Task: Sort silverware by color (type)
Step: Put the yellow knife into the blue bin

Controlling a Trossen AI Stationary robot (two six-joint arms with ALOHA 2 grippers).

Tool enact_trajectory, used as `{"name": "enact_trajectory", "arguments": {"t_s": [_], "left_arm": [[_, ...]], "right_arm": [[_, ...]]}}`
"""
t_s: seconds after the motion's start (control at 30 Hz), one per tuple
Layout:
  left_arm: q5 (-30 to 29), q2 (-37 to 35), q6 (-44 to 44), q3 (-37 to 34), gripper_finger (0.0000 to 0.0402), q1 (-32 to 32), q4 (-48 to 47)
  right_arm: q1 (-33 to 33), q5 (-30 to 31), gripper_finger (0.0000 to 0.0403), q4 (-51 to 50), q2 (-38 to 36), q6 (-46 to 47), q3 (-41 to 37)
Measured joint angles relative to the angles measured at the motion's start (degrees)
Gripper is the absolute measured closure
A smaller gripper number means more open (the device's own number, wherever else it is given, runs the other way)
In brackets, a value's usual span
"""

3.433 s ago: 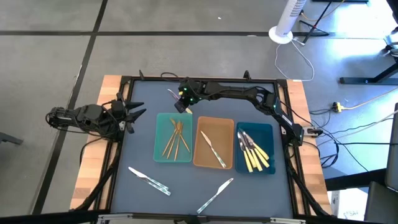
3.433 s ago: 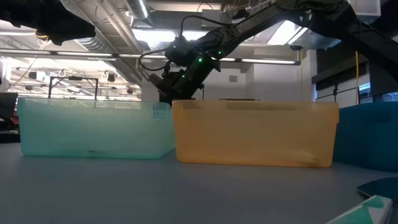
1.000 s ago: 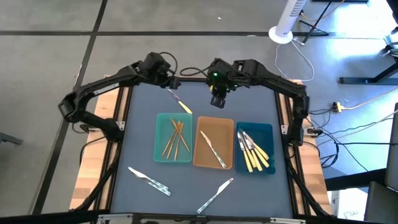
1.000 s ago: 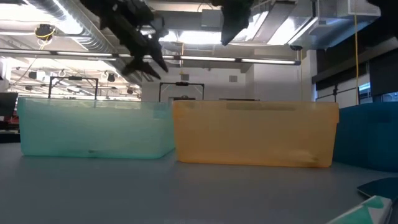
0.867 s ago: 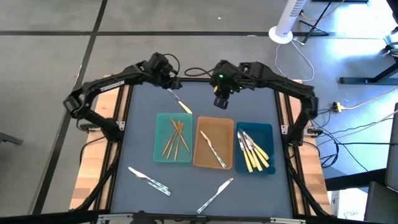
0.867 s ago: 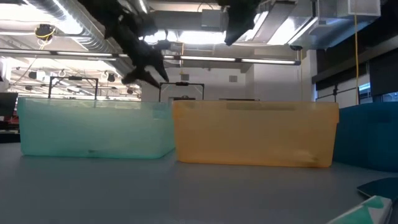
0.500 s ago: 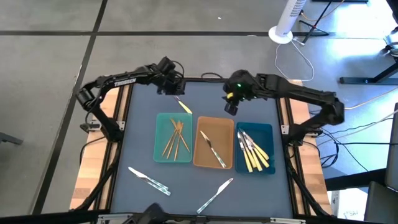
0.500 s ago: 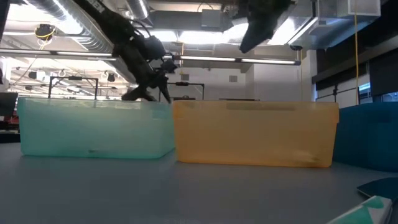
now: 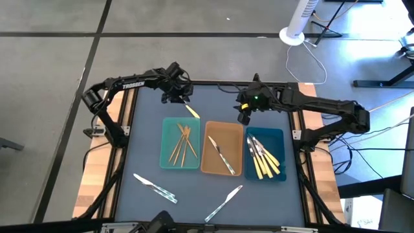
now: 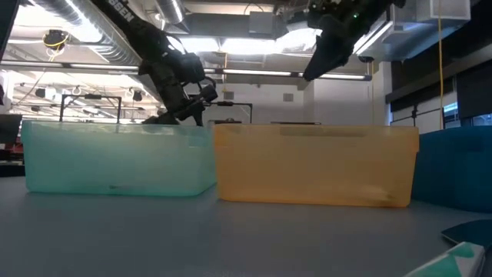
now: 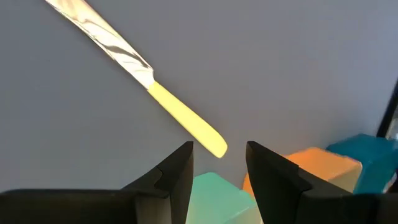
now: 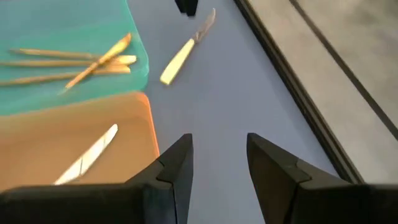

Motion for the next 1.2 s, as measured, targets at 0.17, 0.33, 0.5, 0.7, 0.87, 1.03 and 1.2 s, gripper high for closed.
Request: {"name": "enact_trajectory", "arguments": {"t_s": [0.17, 0.33, 0.5, 0.7, 0.87, 1.03, 1.2], "left_arm": [[-2.37, 0.0, -0.99, 0.0, 0.026, -0.11, -0.07], [-2.95, 1.59, -1.9, 0.0, 0.026, -0.5, -0.04], [-1.37, 5.77, -1.7, 0.0, 0.026, -1.56, 0.06], [-0.84, 9.07, -1.94, 0.0, 0.026, -2.08, 1.58], [-0.89, 9.64, -3.65, -0.04, 0.026, -2.05, 3.94], [-1.53, 9.64, -3.83, -0.04, 0.026, -2.22, 2.73], [-3.33, 9.66, -5.23, -0.04, 0.026, -2.98, 1.93]], "right_arm": [[0.01, -2.1, 0.0265, 3.39, 0.02, -0.39, -1.27], [0.02, -2.71, 0.0265, 5.31, 0.0, -0.39, -1.35], [0.0, -2.69, 0.0265, 6.73, 0.01, -0.4, -1.35], [0.0, -2.7, 0.0265, 6.72, 0.02, -0.41, -1.35], [0.0, -2.71, 0.0265, 6.7, 0.02, -0.41, -1.35], [0.0, -2.71, 0.0265, 6.68, 0.02, -0.41, -1.35], [0.02, -2.71, 0.0265, 6.68, 0.02, -0.41, -1.35]]}}
